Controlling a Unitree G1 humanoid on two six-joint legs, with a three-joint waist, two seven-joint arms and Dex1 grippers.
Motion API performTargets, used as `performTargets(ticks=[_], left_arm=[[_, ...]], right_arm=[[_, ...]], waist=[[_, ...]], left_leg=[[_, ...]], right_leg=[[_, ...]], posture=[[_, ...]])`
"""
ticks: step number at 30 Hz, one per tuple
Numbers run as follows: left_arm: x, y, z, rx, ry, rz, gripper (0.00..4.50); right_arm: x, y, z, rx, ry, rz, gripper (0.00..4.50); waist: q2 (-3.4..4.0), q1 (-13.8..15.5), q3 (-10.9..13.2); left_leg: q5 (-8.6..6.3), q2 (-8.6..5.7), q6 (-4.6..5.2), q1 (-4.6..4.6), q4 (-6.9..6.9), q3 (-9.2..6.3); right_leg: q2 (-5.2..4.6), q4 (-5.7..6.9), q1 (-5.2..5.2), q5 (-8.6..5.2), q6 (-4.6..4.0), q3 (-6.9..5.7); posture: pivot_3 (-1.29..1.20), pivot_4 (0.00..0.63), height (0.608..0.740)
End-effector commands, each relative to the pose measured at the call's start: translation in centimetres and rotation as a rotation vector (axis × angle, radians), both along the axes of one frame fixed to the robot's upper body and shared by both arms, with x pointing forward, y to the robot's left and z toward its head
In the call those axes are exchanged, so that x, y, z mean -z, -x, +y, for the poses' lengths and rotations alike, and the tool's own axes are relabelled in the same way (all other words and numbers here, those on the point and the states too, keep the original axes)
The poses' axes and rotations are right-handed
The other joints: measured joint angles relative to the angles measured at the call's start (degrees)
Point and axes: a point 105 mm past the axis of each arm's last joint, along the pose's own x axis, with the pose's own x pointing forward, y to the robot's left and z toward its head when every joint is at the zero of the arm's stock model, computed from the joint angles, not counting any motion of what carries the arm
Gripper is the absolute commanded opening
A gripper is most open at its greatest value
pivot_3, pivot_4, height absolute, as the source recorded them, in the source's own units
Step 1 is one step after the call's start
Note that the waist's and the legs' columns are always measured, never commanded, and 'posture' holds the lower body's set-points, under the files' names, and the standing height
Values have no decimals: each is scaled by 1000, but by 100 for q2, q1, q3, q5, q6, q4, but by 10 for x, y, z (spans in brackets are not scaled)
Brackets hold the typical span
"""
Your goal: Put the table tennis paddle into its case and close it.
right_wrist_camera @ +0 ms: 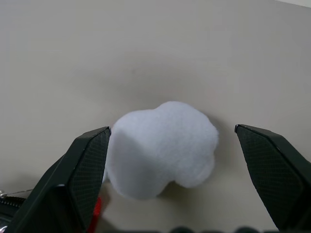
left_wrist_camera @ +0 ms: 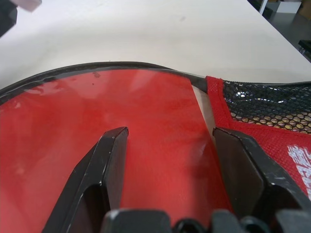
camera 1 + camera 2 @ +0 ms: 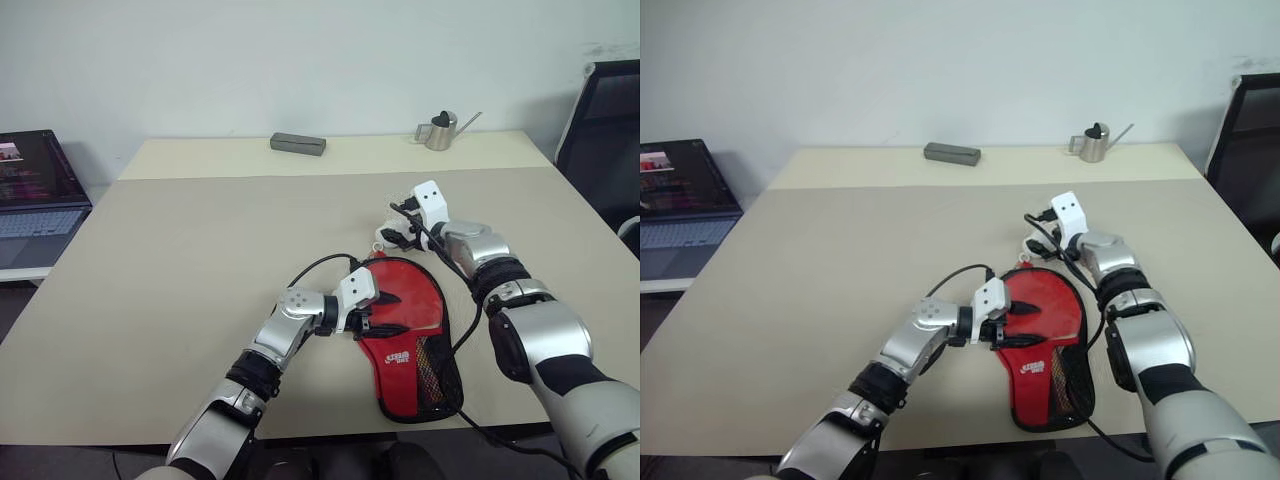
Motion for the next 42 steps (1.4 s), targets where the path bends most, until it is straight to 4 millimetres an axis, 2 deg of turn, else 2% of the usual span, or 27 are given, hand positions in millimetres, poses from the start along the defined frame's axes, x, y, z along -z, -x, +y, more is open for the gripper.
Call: performTargets(ticks=[1, 6, 10, 19, 21, 24, 28, 37, 42], left_arm=[[22, 11, -1, 18, -68, 55, 3008], [23, 10, 2, 11, -74, 54, 3008], [24, 10, 4, 6, -77, 55, 3008], [29, 12, 8, 0, -99, 66, 3053], [31, 13, 9, 2, -109, 74, 3053], [36, 16, 9, 10, -126, 88, 3053], [44, 20, 12, 23, -152, 116, 3053], [58, 23, 25, 7, -186, 195, 3053], [62, 21, 26, -18, -164, 236, 3053]], right_arm=[[-14, -5, 7, -2, 7, -55, 4500], [-2, -3, 12, 5, 33, -29, 4500], [-3, -5, 14, 31, 35, -42, 4500], [-4, -6, 16, 50, 16, -47, 1523], [-3, -6, 14, 59, 14, -44, 1019], [-1, -6, 11, 65, 12, -38, 608], [1, -5, 9, 70, 3, -32, 409], [-6, -6, 3, 70, 0, -63, 384], [-8, -7, -13, 110, 26, -88, 384]], waist=[[1, 0, -1], [3, -3, -2], [7, -8, -4], [12, -18, -7], [14, -18, -9], [15, -18, -11], [17, -18, -12], [17, -19, -16], [19, -21, -30]], left_leg=[[0, 0, 0, 0, 0, 0], [0, 0, 0, 0, 0, 0], [0, 1, 0, 0, -1, 0], [0, 2, 0, 0, -2, 2], [0, 2, 0, 0, -2, 2], [0, 2, 0, 0, -1, 2], [0, 2, 0, 1, -2, 2], [0, 3, 1, 2, -2, 2], [-3, 3, 6, 3, -1, 3]], right_leg=[[0, 0, 0, 0, 0, 0], [0, 1, -2, 0, 0, 1], [1, 1, -2, 0, 0, 2], [2, 4, -4, 0, 0, 4], [3, 4, -4, 0, 0, 4], [3, 4, -4, 0, 0, 5], [3, 5, -4, 0, 0, 4], [3, 6, -4, 0, -1, 4], [3, 6, -2, 0, 0, 5]], posture=[[0, 150, 740], [0, 150, 740], [0, 150, 740], [0, 150, 740], [0, 150, 740], [0, 150, 740], [0, 150, 740], [0, 150, 740], [0, 150, 740]])
